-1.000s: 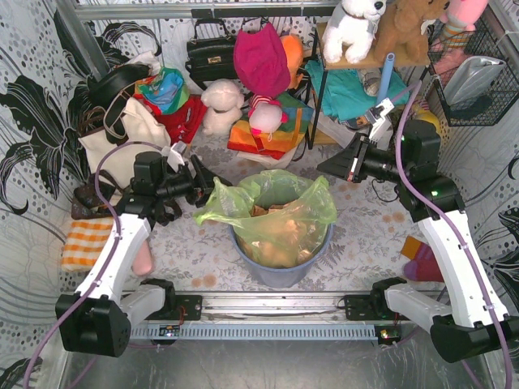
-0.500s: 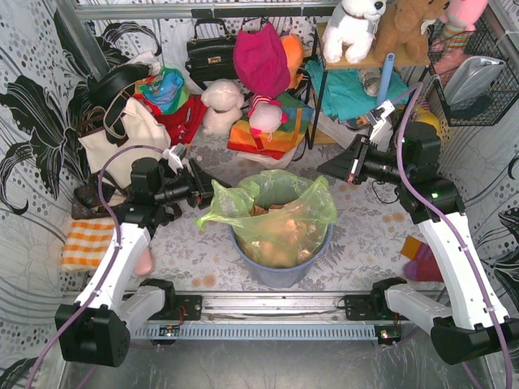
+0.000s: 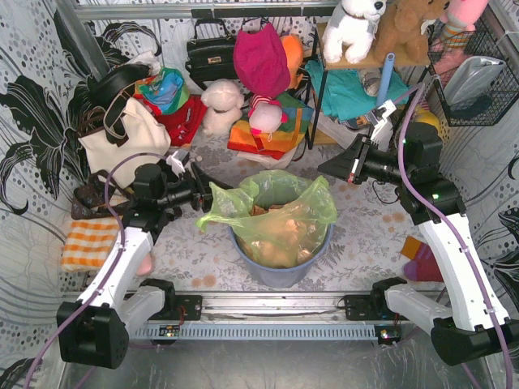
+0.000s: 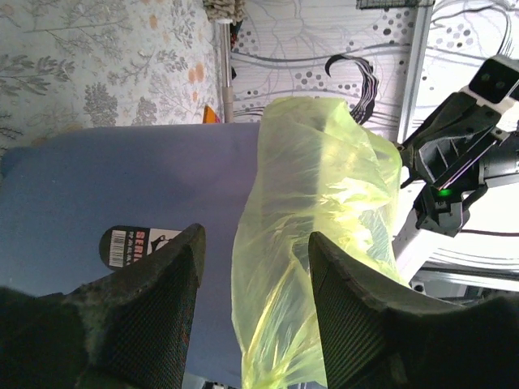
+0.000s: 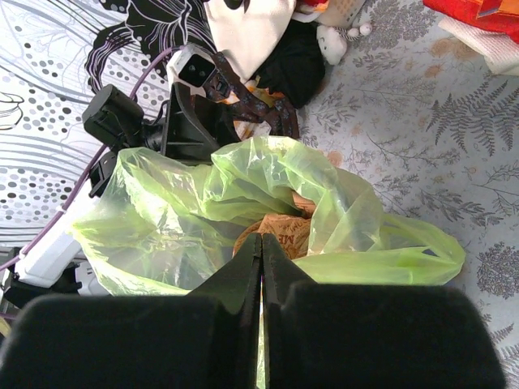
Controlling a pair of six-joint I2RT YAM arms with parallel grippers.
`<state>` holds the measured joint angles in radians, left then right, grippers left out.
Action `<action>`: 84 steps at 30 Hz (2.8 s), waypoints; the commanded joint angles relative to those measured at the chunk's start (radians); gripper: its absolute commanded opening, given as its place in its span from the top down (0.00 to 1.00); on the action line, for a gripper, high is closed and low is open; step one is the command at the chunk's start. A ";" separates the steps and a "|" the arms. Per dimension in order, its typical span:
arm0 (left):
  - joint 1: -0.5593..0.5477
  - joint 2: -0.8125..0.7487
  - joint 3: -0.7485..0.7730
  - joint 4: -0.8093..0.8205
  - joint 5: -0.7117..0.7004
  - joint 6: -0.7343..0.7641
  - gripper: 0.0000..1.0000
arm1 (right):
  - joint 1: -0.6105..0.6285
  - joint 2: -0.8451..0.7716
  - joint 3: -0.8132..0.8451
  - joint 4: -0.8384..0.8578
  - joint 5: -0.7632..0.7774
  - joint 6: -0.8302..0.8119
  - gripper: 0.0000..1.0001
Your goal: Tie the trash bag
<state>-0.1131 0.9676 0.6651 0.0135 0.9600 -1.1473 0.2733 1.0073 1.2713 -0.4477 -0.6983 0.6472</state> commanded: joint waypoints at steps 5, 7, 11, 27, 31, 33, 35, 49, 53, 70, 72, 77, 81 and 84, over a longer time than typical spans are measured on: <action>-0.066 0.014 0.013 0.134 -0.007 -0.048 0.50 | 0.004 -0.025 -0.012 0.030 0.009 0.010 1.00; -0.067 0.017 0.016 0.134 -0.011 -0.046 0.62 | 0.004 -0.024 -0.013 0.030 0.008 0.011 1.00; -0.067 0.037 0.050 0.106 -0.024 -0.007 0.81 | 0.005 -0.020 -0.016 0.030 0.006 0.009 1.00; -0.072 0.248 0.379 0.001 -0.060 0.187 1.00 | 0.005 -0.024 -0.041 0.038 0.016 0.011 1.00; -0.098 0.263 0.463 0.038 -0.009 0.188 1.00 | 0.005 -0.022 -0.036 0.036 0.017 0.017 1.00; -0.114 0.249 0.485 0.067 0.019 0.188 1.00 | 0.006 -0.017 -0.024 0.021 0.018 0.022 0.93; -0.129 0.231 0.505 0.079 0.044 0.194 1.00 | 0.006 -0.002 -0.003 -0.013 0.023 0.019 0.71; -0.174 0.128 0.503 0.132 0.122 0.221 1.00 | 0.005 0.087 -0.007 -0.152 0.000 -0.031 0.31; -0.175 0.127 0.484 0.194 0.123 0.183 1.00 | 0.006 0.091 -0.052 -0.083 -0.041 -0.011 0.33; -0.180 0.110 0.444 0.257 0.131 0.157 1.00 | 0.006 0.186 -0.074 0.093 -0.092 -0.005 0.68; -0.180 0.112 0.443 0.252 0.132 0.162 1.00 | 0.006 0.180 -0.066 0.095 -0.076 -0.006 0.91; -0.180 0.116 0.445 0.181 0.127 0.218 1.00 | 0.008 0.154 0.011 0.061 -0.037 0.006 1.00; -0.179 0.116 0.445 0.099 0.112 0.279 1.00 | 0.009 0.096 0.059 -0.007 -0.001 0.002 1.00; -0.180 0.106 0.435 0.093 0.107 0.288 1.00 | 0.010 0.042 0.064 -0.075 -0.005 -0.008 1.00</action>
<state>-0.2874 1.0973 1.1137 0.1246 1.0733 -0.9157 0.2756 1.1370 1.2903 -0.4423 -0.7124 0.6498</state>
